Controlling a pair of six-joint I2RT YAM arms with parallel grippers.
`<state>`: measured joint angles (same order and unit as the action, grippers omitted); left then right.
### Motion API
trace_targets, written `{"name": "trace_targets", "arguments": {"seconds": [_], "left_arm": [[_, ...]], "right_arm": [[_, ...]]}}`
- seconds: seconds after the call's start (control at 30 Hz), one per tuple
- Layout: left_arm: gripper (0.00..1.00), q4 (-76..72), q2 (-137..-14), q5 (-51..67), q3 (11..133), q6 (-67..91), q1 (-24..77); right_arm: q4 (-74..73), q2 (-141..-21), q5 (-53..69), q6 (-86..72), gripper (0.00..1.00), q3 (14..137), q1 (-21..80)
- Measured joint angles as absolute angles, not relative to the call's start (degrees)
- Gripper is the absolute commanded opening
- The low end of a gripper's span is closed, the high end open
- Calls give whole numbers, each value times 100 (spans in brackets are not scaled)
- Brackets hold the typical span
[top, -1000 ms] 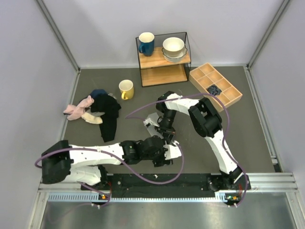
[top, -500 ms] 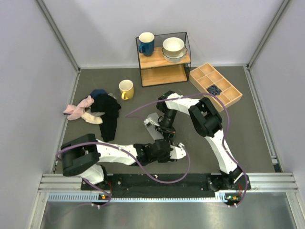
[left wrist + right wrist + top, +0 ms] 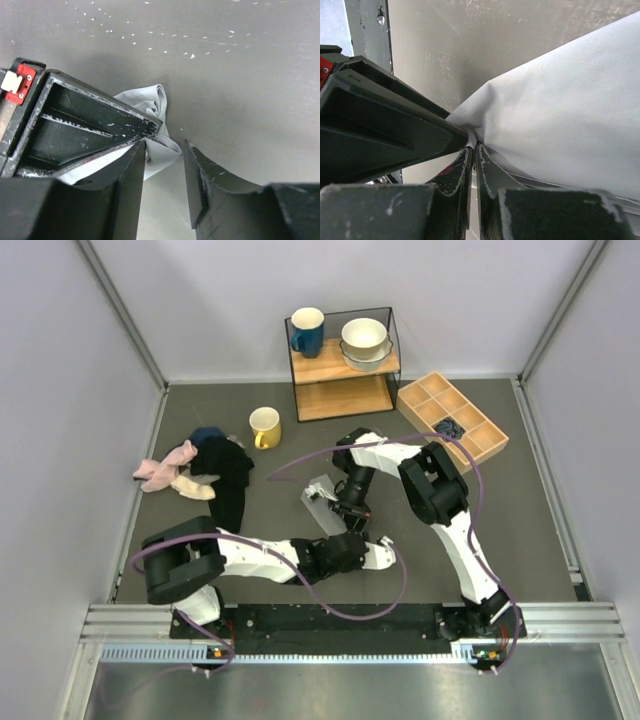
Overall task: Roll the underwear
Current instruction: Roll the underwear to the center of the board.
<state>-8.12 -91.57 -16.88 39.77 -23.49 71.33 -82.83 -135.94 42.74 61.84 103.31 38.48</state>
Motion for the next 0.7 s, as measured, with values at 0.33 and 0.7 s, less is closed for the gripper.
{"name": "trace_targets", "arguments": {"seconds": [0.33, 0.7], "left_arm": [[0, 95, -9542, -1671, 4650, -1846, 6978], [0, 336, -9327, -808, 4663, -510, 6563]], "right_arm": [[-8287, -13594, 4283, 6191, 9, 10331, 3841], [-8403, -13583, 4386, 6187, 30, 10331, 3833]]}}
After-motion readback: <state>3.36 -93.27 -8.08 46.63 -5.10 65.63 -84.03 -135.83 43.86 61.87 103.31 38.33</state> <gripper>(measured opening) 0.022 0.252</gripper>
